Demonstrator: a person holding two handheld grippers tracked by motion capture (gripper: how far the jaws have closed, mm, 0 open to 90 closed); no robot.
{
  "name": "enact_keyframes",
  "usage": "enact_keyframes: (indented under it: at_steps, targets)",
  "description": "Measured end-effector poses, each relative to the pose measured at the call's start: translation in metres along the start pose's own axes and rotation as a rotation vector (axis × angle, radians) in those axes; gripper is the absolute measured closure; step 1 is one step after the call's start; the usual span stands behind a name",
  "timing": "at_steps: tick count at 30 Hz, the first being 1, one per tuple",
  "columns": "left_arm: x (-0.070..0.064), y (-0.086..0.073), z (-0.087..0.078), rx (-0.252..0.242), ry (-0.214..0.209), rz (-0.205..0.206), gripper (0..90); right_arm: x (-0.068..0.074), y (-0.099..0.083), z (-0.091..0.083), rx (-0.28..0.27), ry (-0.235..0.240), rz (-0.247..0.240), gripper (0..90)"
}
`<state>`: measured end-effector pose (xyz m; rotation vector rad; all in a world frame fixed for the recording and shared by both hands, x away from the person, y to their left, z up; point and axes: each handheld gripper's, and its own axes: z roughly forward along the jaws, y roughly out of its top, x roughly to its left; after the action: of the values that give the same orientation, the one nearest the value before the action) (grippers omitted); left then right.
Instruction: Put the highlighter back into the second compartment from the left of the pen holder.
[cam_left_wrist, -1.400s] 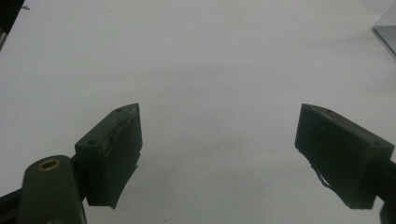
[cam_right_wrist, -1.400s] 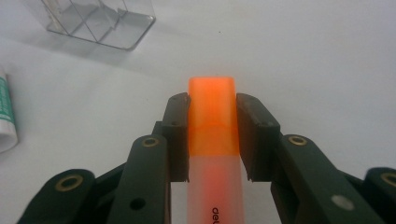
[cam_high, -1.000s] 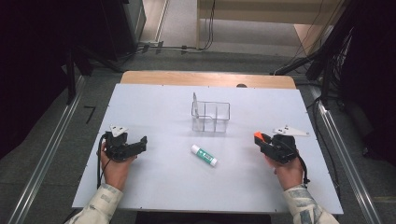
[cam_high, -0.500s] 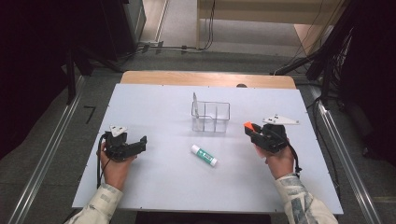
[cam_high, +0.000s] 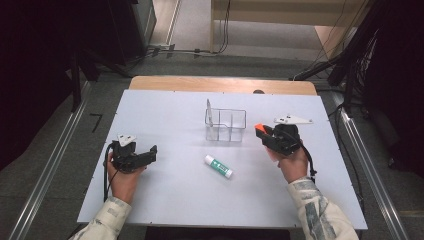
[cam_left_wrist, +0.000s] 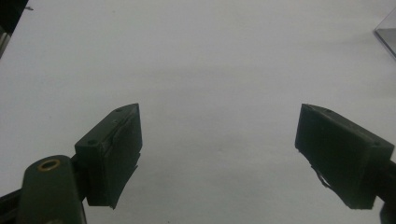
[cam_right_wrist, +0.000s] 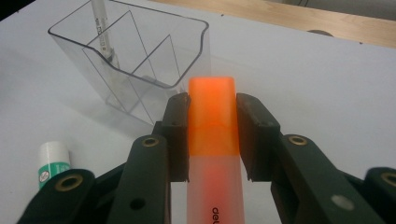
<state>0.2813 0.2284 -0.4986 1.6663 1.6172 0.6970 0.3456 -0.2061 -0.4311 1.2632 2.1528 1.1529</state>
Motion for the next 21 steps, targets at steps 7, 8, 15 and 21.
enact_keyframes:
  at_steps: [7, 8, 15, 21]
  targets:
    - [0.0, 0.0, 0.0, 0.0, -0.001, 0.0, 15.5, 0.006, 0.009, 0.006, -0.003, 0.012, -0.011, 64.9]
    - [0.0, 0.0, 0.0, 0.0, -0.002, 0.0, 15.4, 0.007, 0.01, 0.006, -0.003, 0.013, -0.014, 64.9]
    - [0.0, 0.0, 0.0, -0.001, -0.003, 0.001, 15.5, 0.013, 0.02, 0.01, -0.008, 0.019, -0.024, 64.9]
    - [0.001, 0.0, 0.0, -0.001, -0.003, -0.001, 15.4, 0.019, 0.028, 0.013, -0.018, 0.03, -0.029, 64.9]
